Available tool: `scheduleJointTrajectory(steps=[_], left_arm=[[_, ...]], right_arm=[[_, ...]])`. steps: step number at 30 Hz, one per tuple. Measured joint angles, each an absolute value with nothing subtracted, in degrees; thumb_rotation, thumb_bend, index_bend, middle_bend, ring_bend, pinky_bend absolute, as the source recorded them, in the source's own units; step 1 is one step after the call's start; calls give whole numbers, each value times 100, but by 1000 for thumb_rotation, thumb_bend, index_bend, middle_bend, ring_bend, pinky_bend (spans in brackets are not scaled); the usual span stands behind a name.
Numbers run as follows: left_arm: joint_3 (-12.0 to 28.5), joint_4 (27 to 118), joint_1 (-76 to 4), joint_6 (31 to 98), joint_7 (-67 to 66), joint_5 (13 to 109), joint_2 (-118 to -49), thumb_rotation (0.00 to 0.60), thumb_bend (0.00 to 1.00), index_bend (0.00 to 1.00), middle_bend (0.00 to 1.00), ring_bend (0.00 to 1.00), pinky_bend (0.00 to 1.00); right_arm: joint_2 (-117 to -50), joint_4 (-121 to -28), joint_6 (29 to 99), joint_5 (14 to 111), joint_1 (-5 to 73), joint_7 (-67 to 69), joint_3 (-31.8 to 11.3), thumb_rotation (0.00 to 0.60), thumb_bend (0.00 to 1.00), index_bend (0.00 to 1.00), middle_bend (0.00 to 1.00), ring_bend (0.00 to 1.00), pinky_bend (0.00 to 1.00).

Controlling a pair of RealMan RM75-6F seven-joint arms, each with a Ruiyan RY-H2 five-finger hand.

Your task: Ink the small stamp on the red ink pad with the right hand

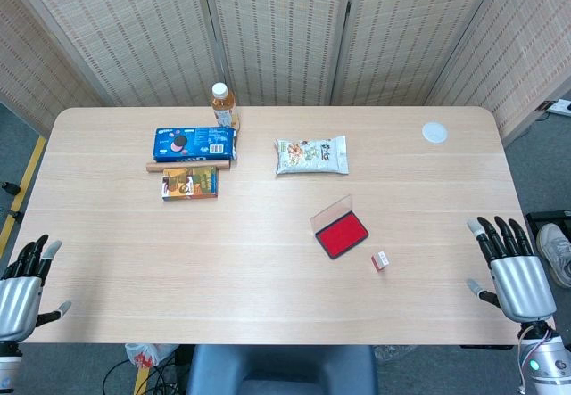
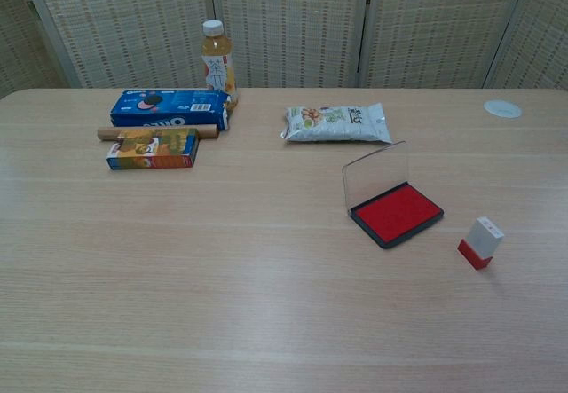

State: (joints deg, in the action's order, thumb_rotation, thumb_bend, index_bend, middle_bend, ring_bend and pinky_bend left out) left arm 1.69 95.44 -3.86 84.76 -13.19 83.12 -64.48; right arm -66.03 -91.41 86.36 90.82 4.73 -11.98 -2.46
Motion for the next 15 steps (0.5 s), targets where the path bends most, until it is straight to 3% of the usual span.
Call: scheduleJointTrajectory(steps=[15], left_arm=[[169,9504,-437,8381,-1210,8328,-6421,600,102,42,0,0,269]], right_arm=[[-6628,-9129,8495,8993,510,-1285,-233,600,144,54,76,51,0]])
